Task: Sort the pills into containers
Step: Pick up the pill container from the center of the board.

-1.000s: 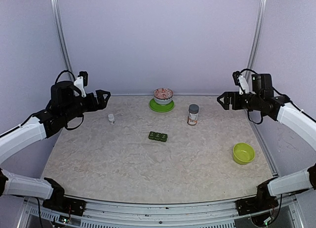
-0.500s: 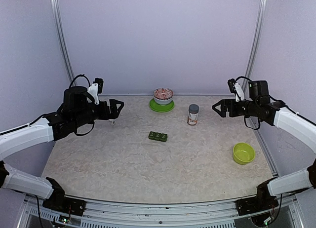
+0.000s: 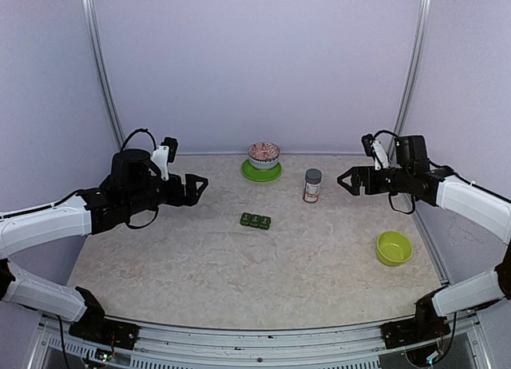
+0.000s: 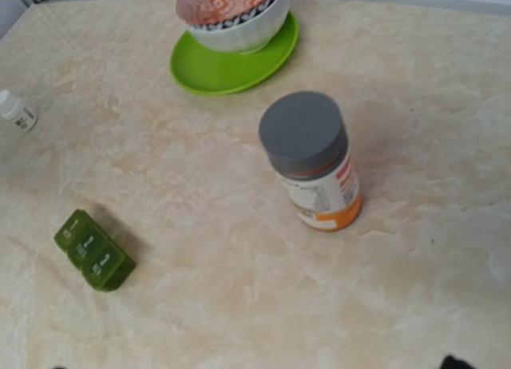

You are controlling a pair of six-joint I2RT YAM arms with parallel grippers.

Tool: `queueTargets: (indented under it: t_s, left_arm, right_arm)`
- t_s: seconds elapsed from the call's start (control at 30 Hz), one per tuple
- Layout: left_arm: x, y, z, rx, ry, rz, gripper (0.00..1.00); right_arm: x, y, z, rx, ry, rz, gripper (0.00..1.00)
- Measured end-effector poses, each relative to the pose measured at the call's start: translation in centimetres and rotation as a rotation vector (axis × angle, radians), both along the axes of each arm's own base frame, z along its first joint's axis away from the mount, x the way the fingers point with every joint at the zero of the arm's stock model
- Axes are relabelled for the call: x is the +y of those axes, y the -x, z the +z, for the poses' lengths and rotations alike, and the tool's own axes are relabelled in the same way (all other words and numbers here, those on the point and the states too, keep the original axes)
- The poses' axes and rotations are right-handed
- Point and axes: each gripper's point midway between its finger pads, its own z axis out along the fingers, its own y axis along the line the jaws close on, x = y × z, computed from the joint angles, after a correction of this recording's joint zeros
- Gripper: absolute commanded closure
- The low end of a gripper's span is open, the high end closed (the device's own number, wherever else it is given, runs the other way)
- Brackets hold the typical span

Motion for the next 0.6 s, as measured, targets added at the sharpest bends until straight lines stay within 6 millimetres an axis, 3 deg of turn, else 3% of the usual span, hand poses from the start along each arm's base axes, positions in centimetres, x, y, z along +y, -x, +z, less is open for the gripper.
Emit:
queueTargets:
  t_s: [0.4, 0.6]
  left_arm:
    - [-0.6, 1.1, -2.1, 0.043, -0.016, -0.053, 0.01]
    - [-0.9, 1.5, -2.4, 0.053, -0.014, -0.075, 0.01]
  right_arm:
    - [3.2, 0.8, -2.8, 0.044, 0.069, 0.073, 0.0]
    - [5.9, 1.8, -4.1, 0.041, 0.127, 0.15, 0.0]
